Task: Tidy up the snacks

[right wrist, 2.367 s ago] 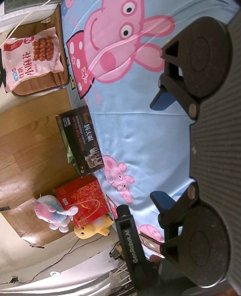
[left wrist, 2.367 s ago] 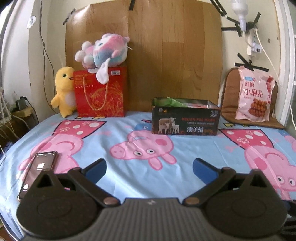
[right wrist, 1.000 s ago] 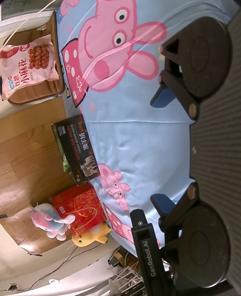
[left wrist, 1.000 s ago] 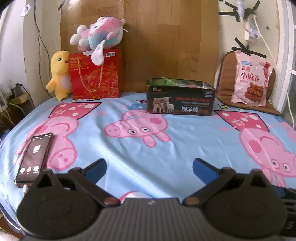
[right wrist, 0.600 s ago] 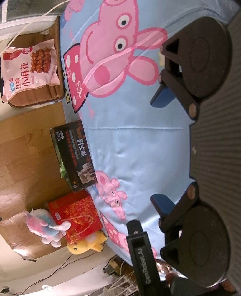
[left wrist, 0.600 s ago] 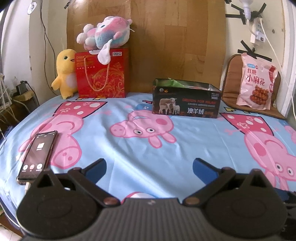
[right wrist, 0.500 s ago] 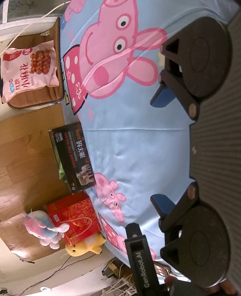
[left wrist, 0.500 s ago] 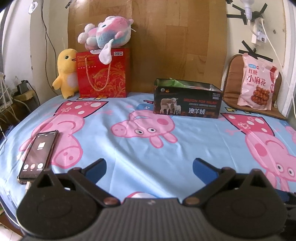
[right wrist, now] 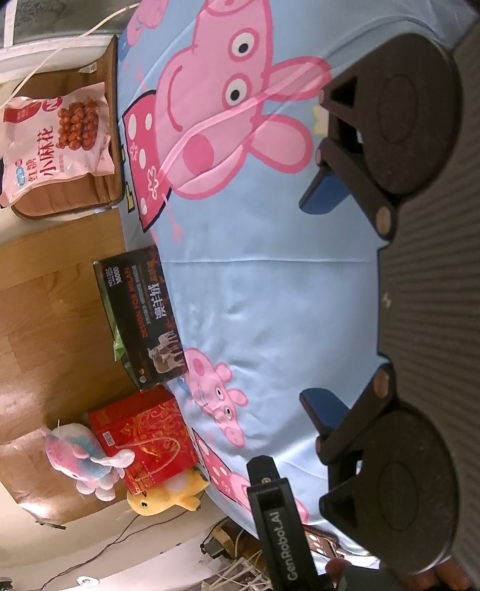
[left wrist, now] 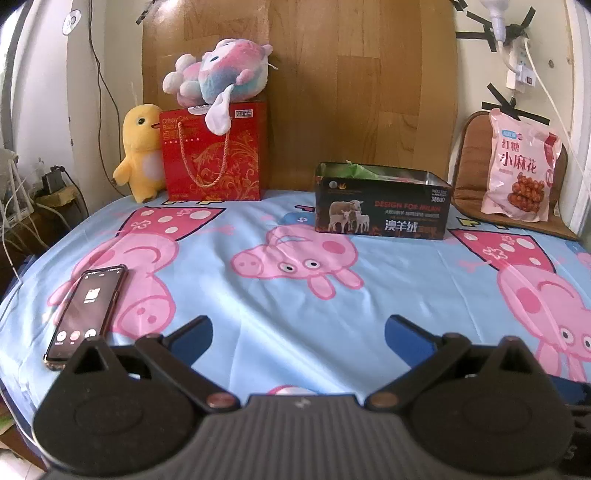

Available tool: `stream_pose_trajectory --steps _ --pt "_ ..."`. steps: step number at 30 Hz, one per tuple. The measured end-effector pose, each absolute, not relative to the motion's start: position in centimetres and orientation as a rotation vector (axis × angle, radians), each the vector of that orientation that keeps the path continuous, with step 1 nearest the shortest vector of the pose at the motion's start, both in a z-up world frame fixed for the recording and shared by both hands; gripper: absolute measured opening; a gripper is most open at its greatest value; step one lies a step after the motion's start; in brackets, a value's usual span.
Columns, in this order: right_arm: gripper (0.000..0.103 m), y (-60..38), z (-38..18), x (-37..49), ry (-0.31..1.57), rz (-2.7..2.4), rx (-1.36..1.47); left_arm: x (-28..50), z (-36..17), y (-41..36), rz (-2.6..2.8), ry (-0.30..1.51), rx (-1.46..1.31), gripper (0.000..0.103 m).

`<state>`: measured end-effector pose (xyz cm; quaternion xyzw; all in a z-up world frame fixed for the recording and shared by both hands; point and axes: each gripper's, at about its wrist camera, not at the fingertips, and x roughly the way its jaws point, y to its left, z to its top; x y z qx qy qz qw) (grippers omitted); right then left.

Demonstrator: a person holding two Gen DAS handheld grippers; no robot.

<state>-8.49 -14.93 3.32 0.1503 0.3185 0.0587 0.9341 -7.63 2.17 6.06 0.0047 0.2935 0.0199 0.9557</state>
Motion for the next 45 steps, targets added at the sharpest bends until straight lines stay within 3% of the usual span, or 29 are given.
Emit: stream_pose_trajectory --steps 45 --pt "0.102 -15.23 3.18 -8.52 0.657 0.122 0.288 -7.77 6.4 2.5 0.102 0.54 0.018 0.103"
